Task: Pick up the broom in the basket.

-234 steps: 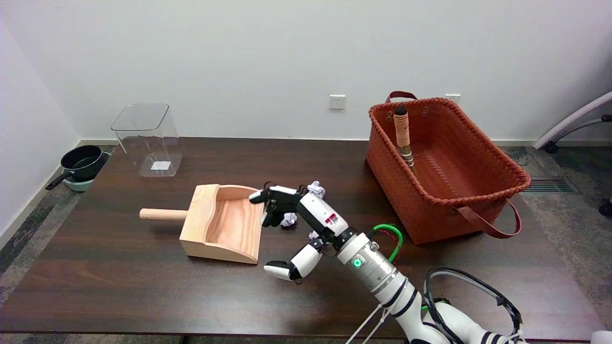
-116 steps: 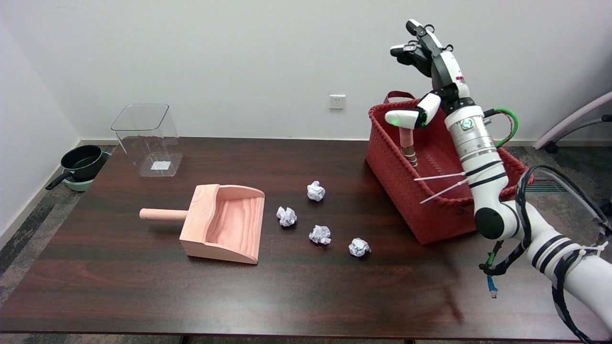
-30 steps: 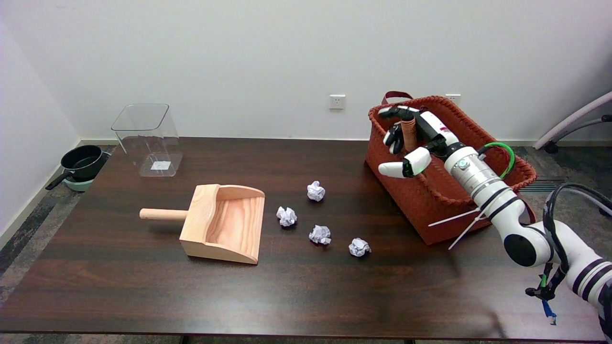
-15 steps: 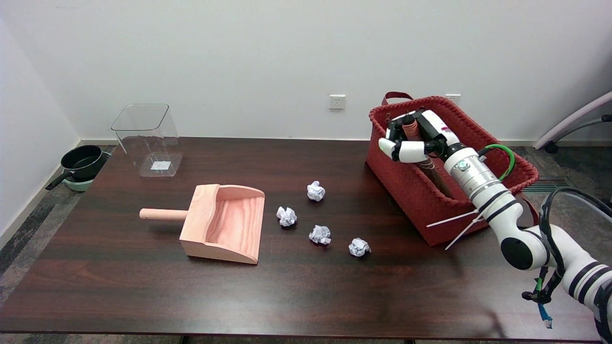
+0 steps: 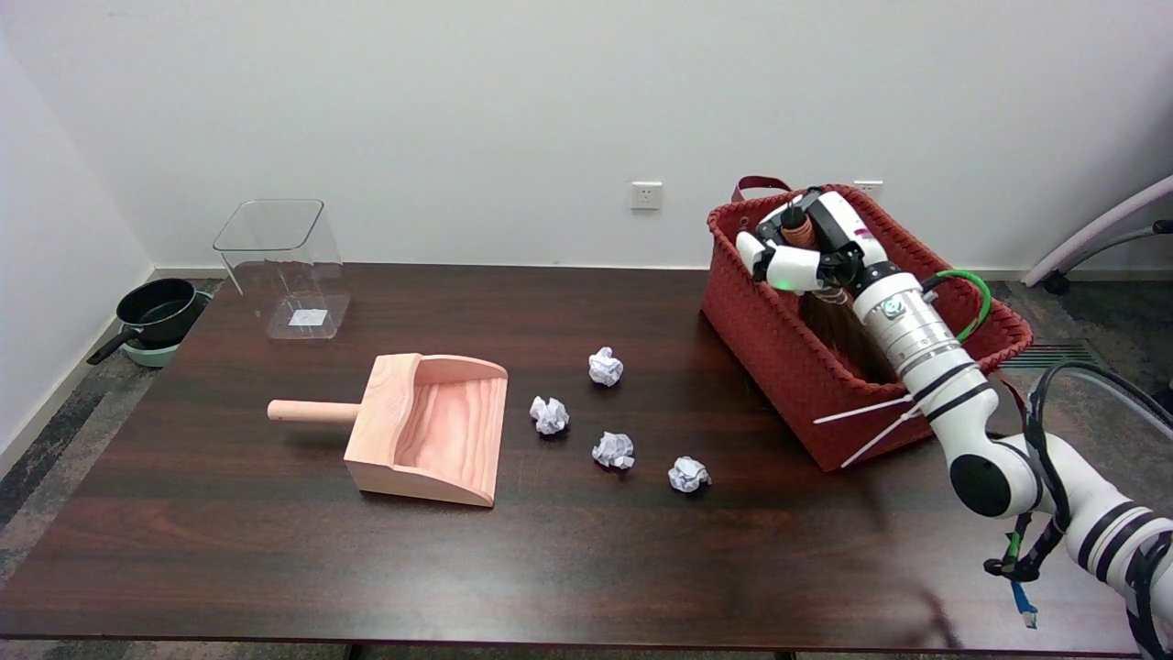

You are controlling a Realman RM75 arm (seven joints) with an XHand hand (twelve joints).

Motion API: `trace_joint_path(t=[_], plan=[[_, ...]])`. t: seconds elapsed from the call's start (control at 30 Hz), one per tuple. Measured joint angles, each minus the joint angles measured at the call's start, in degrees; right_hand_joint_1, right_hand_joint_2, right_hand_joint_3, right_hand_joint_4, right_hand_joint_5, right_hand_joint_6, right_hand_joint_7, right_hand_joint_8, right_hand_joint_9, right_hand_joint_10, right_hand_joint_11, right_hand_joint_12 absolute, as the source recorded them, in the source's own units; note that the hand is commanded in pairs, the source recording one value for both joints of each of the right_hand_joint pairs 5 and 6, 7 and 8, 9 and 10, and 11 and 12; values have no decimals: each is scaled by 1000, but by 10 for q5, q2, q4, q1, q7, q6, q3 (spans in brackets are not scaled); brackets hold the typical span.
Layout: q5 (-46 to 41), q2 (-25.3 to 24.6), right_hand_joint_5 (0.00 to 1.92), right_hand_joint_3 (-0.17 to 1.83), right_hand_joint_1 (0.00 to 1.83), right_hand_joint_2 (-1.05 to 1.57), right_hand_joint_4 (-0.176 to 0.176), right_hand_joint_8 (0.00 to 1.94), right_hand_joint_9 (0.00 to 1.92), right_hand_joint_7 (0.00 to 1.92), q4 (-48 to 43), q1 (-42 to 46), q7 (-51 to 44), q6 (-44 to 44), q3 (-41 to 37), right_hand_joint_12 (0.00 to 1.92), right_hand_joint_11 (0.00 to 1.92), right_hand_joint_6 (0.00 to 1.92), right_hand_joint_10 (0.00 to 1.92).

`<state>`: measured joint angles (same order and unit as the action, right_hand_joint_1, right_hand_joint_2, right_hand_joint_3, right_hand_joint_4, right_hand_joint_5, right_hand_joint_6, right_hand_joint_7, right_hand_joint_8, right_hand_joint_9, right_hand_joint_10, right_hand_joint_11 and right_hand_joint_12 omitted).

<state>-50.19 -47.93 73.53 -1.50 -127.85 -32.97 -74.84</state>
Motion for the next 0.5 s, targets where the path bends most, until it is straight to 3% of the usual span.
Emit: trace_joint_path(t=[0.27, 0.5], plan=[[-5, -5, 1920, 878, 972, 866, 0, 1920, 1920, 1920, 10, -8, -12, -20, 3, 1918, 1918, 1920, 1920], [-9, -11, 1920, 886, 945, 1064, 0, 1920, 1920, 1920, 28, -13, -19, -30, 3, 1892, 1892, 1920, 1920]])
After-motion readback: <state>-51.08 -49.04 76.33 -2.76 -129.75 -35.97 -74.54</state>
